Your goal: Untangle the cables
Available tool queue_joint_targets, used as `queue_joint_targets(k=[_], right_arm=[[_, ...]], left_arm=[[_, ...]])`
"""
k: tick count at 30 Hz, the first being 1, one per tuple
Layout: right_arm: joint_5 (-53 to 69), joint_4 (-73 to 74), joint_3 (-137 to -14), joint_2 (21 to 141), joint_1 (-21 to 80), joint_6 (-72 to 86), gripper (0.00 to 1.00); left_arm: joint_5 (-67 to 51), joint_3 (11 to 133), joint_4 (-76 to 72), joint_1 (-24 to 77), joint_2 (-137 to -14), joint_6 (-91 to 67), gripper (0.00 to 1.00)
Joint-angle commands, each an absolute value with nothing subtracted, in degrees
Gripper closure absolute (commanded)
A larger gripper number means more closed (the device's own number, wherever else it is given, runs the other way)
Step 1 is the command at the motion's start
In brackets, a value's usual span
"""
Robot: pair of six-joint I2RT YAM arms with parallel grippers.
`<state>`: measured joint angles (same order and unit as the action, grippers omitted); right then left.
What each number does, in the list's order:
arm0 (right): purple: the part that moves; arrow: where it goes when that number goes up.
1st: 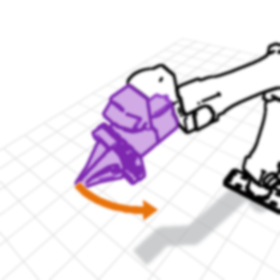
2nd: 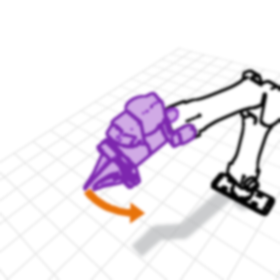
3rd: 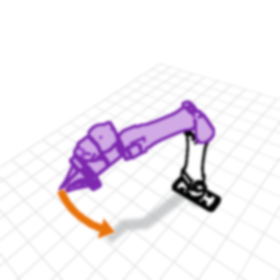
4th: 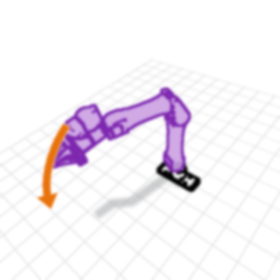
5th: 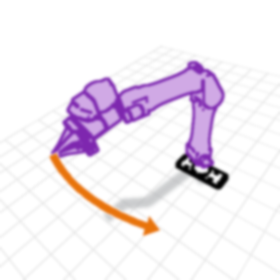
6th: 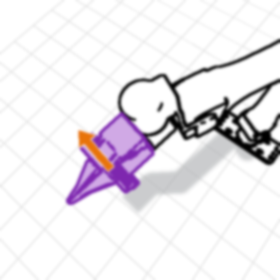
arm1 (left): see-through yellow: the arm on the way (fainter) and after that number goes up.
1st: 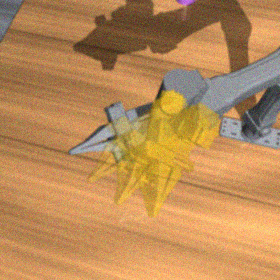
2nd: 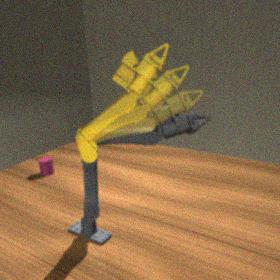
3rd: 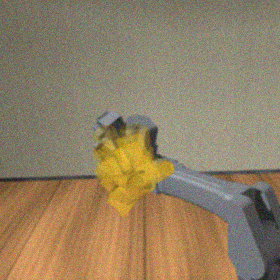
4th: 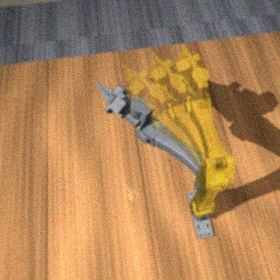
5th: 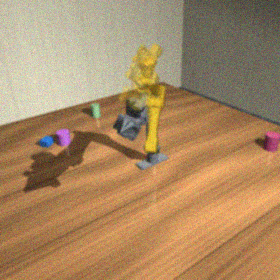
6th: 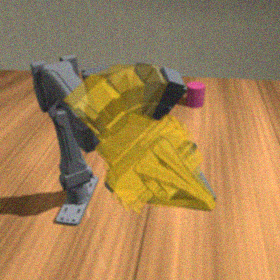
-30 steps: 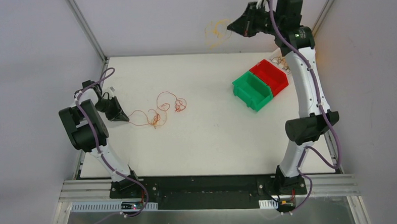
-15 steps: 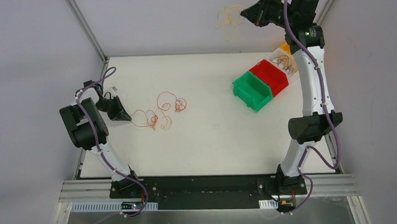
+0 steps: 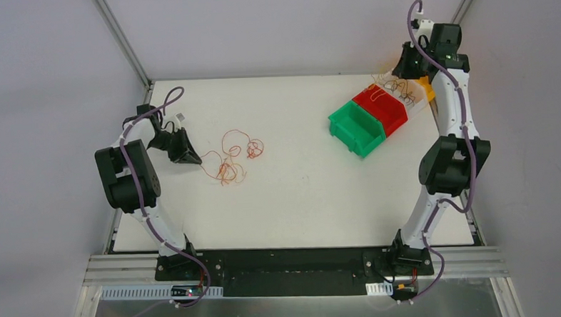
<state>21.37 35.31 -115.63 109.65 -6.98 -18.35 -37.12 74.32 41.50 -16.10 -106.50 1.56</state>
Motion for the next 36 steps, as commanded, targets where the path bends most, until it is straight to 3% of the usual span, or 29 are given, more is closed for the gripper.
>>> queue_joint_targets(k=[1,5,7,13,17,25,31,36], right_arm=[[14.28,36.58,-115.13,114.18,-7.9,-26.13,1.0],[14.52,38.84,-119.44,120.43,-7.76,-26.07,0.97],[15.44,42.51,-123.13,122.86,-7.5,-25.84,0.81],[18.24,43.16,-122.91,119.15,-7.4,-24.5,0.55],[29.9,43.04,-122.71,114.23,-6.15,-20.31,0.36],[48.08,28.39,-108.43,100.41,7.81,-8.84,0.26],[50.73,17.8,-105.27,98.21,21.95,-1.97,0.23],[49.71,8.19,-104.92,101.26,31.44,3.38,0.12]], left_arm=[[-38.41,76.27,43.15,-15.74,-105.52,0.55,1.0],[-38.85,76.68,43.15,-14.93,-105.83,0.18,1.0],[-40.2,76.8,43.15,-14.55,-105.14,0.22,1.0],[-44.59,77.13,43.15,-11.78,-97.74,0.18,1.0],[-50.57,79.02,43.15,-8.12,-91.91,0.18,1.0],[-56.81,89.1,41.55,-0.24,-87.19,-4.81,1.0],[-59.76,95.16,33.98,4.41,-87.71,-14.47,1.0],[-61.26,96.07,22.12,4.83,-88.27,-26.9,1.0]])
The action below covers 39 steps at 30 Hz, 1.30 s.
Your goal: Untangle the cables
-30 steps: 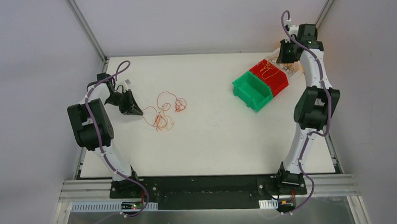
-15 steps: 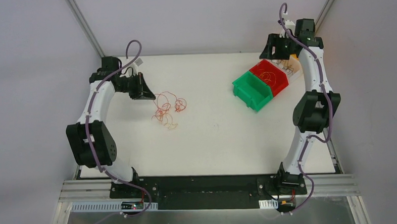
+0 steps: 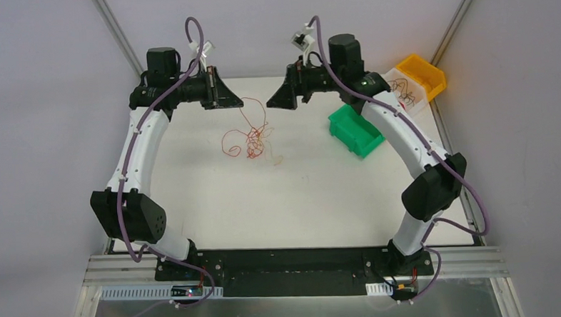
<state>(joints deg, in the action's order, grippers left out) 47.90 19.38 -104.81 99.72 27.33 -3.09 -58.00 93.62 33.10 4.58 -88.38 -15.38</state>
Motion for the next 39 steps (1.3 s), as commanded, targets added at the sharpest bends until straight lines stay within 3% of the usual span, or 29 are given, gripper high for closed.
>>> queue_joint_targets(k=[1,5,7,9,12,13,14,15,16,18,22,24,28,39], right_arm=[[49.63,6.62,-105.8,102.55,32.97,4.18,0.11],[45.62,5.59,-108.23,105.58,37.57,2.0,0.1],[43.64,6.34,-108.92,106.61,38.61,0.44,0.19],[43.05,7.08,-108.92,107.27,38.67,-0.4,0.38],[42.41,7.43,-108.11,106.95,38.67,-1.74,0.74],[41.89,7.1,-108.0,106.7,38.72,-1.47,0.93],[41.31,6.06,-107.82,106.36,38.68,-0.78,1.0],[41.17,5.16,-107.98,106.09,38.69,-0.22,1.0],[40.92,4.69,-108.69,106.01,38.72,1.29,1.0],[41.16,4.0,-112.19,106.5,38.44,4.76,1.0],[41.41,2.78,-117.36,108.13,37.82,12.26,1.0],[40.83,2.21,-117.96,108.19,37.56,14.33,1.0],[38.54,2.06,-118.8,108.52,37.1,17.69,1.0],[29.71,2.02,-127.41,113.14,36.52,31.2,1.0]], left_arm=[[-61.38,96.19,19.87,5.0,-88.52,-29.12,1.0],[-61.39,96.44,16.23,5.1,-88.68,-33.06,1.0],[-61.14,96.22,15.56,5.12,-88.47,-34.29,1.0],[-60.51,95.68,14.86,5.03,-87.98,-35.56,1.0],[-59.13,93.45,11.23,4.45,-87.18,-40.3,1.0],[-59.06,92.42,8.87,4.22,-87.04,-42.79,1.0],[-58.94,91.34,7.21,3.94,-86.83,-44.38,1.0],[-58.57,90.34,6.4,3.69,-86.64,-44.92,1.0],[-58.25,89.3,6.18,3.35,-86.28,-44.75,0.9],[-58.61,85.45,3.21,1.72,-85.14,-44.65,0.6],[-59.3,72.84,-13.44,-3.19,-79.69,-44.14,0.25],[-58.39,67.03,-18.46,-4.53,-77.01,-42.22,0.12],[-59.04,62.21,-20.31,-3.85,-74.29,-36.99,0.08],[-51.33,57.92,-29.39,4.79,-74.09,-32.03,0.08]])
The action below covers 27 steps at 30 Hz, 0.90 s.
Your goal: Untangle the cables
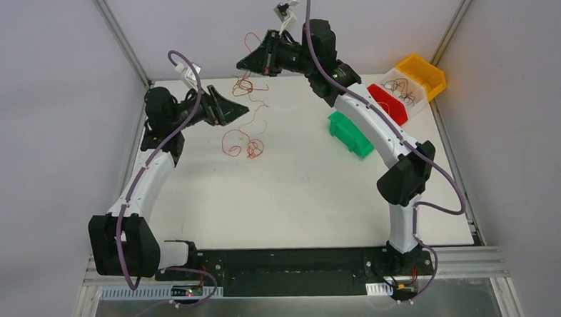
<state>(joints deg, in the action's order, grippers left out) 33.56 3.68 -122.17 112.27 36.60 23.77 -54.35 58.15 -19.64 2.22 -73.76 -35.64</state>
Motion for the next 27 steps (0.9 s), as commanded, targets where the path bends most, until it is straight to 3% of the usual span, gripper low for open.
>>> queue_joint_targets(k=[1,9,16,23,27], right_arm=[[28.87,2.54,-127.77,113.15,36.85,31.21,1.0],[19.67,5.95,-127.19,110.05,38.26,29.55,1.0],[16.51,7.48,-128.43,110.04,39.71,28.3,1.0],[12.46,8.88,-132.25,110.23,38.93,25.99,1.0],[12.27,10.5,-132.89,108.96,35.85,24.7,1.0]], left_arm=[[-50.95,58.25,-30.46,5.73,-74.66,-31.8,0.08],[-39.19,62.04,-34.16,9.35,-80.96,-44.5,0.15],[-35.1,63.84,-36.32,11.98,-82.75,-50.91,0.15],[-29.32,63.43,-20.92,12.37,-83.3,-45.2,0.7],[-29.28,59.88,-17.99,10.71,-82.33,-45.97,0.91]])
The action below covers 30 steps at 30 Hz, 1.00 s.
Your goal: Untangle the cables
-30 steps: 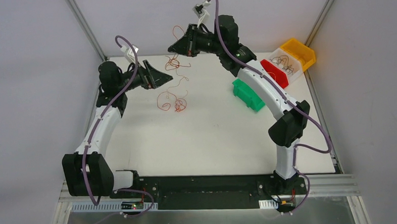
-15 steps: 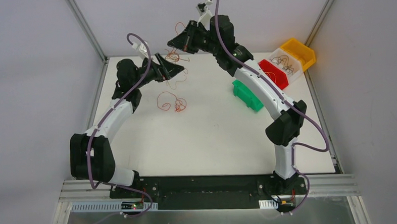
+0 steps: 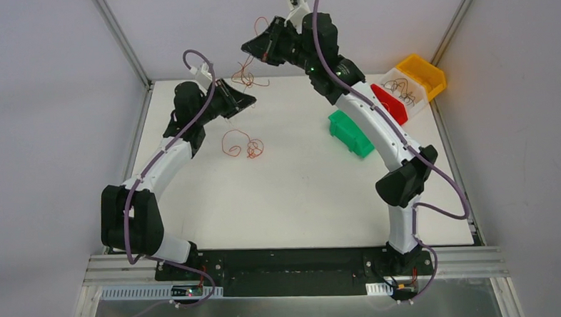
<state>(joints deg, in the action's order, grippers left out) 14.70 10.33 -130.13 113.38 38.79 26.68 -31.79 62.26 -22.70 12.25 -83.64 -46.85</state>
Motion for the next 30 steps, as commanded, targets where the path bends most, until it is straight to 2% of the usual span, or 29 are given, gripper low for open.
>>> queue_joint_targets(k=[1,2,11,19,30], right_arm=[[12.3,10.63,-132.11,108.14,34.91,24.68,1.0],[12.41,10.78,-131.31,107.16,33.92,24.66,1.0],[16.72,13.66,-120.97,97.75,17.99,22.27,1.0],[24.09,14.81,-105.68,90.43,4.54,19.17,1.0],[30.34,17.53,-91.76,88.35,0.39,2.68,1.0]], left_arm=[[-29.21,59.33,-17.19,10.19,-82.13,-45.98,0.97],[-29.21,58.89,-16.57,9.62,-82.02,-45.81,1.0],[-31.3,57.26,-5.42,1.56,-82.18,-37.94,1.0],[-34.63,59.12,-0.88,0.35,-82.75,-33.53,1.0],[-44.27,69.76,-0.79,0.49,-83.58,-33.31,1.0]])
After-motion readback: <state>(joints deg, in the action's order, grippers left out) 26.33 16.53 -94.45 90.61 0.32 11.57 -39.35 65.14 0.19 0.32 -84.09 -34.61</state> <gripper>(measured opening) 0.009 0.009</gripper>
